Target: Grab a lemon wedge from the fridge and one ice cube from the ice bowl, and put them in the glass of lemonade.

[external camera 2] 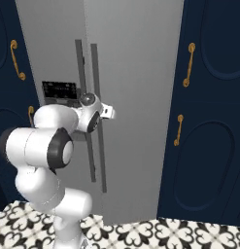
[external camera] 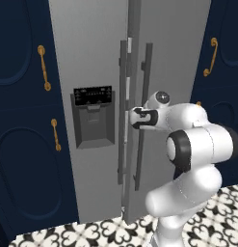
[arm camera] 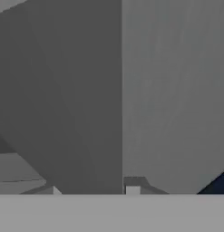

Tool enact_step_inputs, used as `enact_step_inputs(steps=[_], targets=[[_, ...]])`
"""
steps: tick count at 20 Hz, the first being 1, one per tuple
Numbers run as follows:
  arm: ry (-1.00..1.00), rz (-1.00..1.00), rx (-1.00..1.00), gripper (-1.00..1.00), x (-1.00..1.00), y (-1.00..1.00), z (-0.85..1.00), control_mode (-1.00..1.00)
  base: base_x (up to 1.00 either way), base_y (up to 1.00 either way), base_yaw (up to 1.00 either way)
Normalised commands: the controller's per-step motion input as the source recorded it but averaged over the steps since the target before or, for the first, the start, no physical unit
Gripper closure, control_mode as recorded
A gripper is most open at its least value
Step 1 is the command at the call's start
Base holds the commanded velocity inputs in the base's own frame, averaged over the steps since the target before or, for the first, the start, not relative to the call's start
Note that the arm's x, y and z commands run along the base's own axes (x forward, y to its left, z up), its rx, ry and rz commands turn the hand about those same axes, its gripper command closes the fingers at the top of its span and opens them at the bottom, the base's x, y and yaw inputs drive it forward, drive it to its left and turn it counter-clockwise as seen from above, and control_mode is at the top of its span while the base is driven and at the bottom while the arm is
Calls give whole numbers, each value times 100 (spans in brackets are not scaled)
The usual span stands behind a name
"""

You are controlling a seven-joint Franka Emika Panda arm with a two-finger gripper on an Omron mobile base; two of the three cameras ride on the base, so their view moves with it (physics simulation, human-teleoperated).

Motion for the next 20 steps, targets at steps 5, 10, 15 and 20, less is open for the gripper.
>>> enact_step_inputs(steps=[5, 10, 15, 20], targets=[[0, -7, 6, 100, -61, -53, 24, -100, 0, 0, 0], [0, -6, 2, 100, -62, -58, 20, -100, 0, 0, 0], [0, -8, 1, 100, -57, -65, 10, -100, 0, 0, 0], [4, -12, 0, -100, -35, -75, 5, -100, 0, 0, 0]])
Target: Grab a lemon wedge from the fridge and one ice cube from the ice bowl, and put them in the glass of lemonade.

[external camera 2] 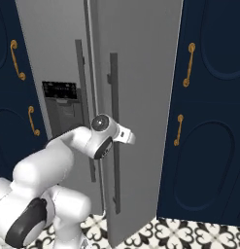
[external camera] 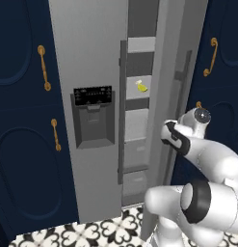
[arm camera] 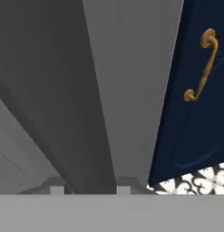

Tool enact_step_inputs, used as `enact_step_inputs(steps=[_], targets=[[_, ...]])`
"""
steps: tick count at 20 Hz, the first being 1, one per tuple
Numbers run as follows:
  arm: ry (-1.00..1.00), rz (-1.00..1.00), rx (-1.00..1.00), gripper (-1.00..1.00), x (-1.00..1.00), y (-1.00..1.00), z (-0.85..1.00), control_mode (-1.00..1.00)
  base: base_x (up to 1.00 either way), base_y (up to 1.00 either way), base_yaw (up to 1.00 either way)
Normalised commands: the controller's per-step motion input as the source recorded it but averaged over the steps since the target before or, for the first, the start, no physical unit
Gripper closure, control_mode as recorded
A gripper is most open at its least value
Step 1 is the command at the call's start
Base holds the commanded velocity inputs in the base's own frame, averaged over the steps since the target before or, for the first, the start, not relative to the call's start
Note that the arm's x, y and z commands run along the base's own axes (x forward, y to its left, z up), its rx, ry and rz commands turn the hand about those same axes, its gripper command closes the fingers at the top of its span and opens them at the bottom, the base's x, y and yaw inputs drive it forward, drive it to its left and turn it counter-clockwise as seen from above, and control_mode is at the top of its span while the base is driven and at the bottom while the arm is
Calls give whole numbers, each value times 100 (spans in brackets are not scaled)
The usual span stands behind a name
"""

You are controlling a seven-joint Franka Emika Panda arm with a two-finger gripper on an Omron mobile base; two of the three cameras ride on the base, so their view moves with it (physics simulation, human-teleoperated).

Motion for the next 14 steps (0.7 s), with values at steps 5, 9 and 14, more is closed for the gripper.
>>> enact_step_inputs(steps=[5, 9, 14], targets=[[2, -12, 5, -100, -52, -77, 24, -100, 0, 0, 0], [-3, 0, 1, -100, -86, -7, 67, -100, 0, 0, 0], [-1, 1, 0, -100, -82, 1, 99, -100, 0, 0, 0]])
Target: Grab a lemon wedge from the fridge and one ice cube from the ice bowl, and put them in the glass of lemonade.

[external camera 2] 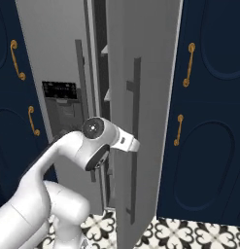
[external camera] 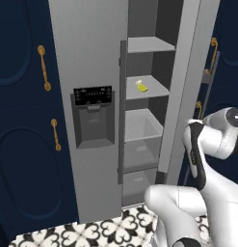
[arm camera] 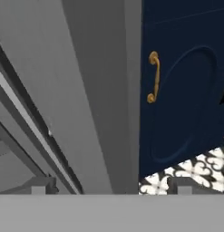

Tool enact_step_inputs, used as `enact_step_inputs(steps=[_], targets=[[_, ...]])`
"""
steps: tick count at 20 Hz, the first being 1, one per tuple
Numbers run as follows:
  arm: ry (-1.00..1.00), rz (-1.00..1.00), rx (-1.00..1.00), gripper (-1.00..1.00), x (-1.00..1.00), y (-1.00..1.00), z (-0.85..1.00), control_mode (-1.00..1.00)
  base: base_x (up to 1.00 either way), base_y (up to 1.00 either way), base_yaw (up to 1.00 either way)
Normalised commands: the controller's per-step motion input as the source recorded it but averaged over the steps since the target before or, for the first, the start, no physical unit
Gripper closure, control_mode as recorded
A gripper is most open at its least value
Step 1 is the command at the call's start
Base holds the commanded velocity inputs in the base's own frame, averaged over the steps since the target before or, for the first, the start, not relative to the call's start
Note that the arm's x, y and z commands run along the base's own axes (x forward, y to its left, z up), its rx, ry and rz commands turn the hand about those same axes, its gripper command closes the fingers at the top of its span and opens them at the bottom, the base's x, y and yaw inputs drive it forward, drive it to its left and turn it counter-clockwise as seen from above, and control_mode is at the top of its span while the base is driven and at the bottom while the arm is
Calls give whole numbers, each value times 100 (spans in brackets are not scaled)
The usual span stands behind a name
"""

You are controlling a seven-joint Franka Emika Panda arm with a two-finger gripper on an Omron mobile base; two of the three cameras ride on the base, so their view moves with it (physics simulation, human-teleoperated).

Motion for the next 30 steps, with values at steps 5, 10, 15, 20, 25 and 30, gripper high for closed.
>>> enact_step_inputs(steps=[5, 10, 15, 20, 25, 30], targets=[[5, 7, -10, -100, -57, 33, 100, -100, 0, 0, 0], [11, 2, -22, -100, -8, 85, 74, -100, 0, 0, 0], [16, 0, -29, -100, 5, 100, 65, -100, 0, 0, 0], [48, 0, -49, -100, 96, 55, -17, -100, 0, 0, 0], [55, 0, -55, -100, 100, 0, -30, -100, 0, 0, 0], [11, 0, -16, -100, 70, -32, -32, -100, 0, 0, 0]])
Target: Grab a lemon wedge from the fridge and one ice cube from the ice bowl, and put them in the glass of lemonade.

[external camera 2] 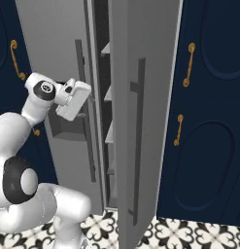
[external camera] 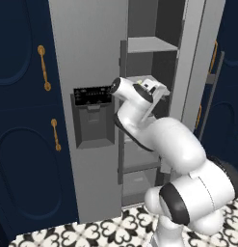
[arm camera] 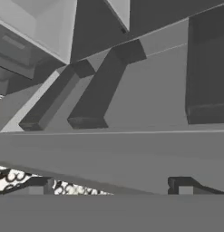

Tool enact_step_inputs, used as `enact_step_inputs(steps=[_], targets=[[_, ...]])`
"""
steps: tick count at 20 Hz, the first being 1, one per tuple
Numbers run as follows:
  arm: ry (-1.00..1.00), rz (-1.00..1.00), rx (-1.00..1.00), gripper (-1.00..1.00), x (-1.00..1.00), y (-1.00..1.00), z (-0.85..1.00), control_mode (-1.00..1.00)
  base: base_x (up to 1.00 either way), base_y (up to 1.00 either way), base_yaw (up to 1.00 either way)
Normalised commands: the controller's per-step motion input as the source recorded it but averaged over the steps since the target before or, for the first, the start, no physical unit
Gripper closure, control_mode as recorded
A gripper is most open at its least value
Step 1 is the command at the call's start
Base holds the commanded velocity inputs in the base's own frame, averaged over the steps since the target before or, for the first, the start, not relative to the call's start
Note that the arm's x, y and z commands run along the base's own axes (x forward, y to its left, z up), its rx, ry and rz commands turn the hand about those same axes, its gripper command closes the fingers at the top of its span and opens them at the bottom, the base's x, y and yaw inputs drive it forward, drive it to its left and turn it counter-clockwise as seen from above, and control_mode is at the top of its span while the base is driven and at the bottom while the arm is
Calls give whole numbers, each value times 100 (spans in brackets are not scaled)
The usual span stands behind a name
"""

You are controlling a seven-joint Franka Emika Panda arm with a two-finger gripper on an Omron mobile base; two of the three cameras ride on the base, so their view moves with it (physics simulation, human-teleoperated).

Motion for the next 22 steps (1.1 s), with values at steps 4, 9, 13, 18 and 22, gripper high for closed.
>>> enact_step_inputs(steps=[4, 9, 13, 18, 22], targets=[[0, 0, -3, -100, 67, -26, -32, -100, 0, 0, 0], [0, 0, 0, -100, 39, -37, -20, -100, 0, 0, 0], [0, 0, 0, -100, -21, -64, 0, -100, 0, 0, 0], [0, -1, 5, -100, -45, -86, 0, -100, 0, 0, 0], [0, -1, 5, -100, -35, -89, 0, -100, 0, 0, 0]])
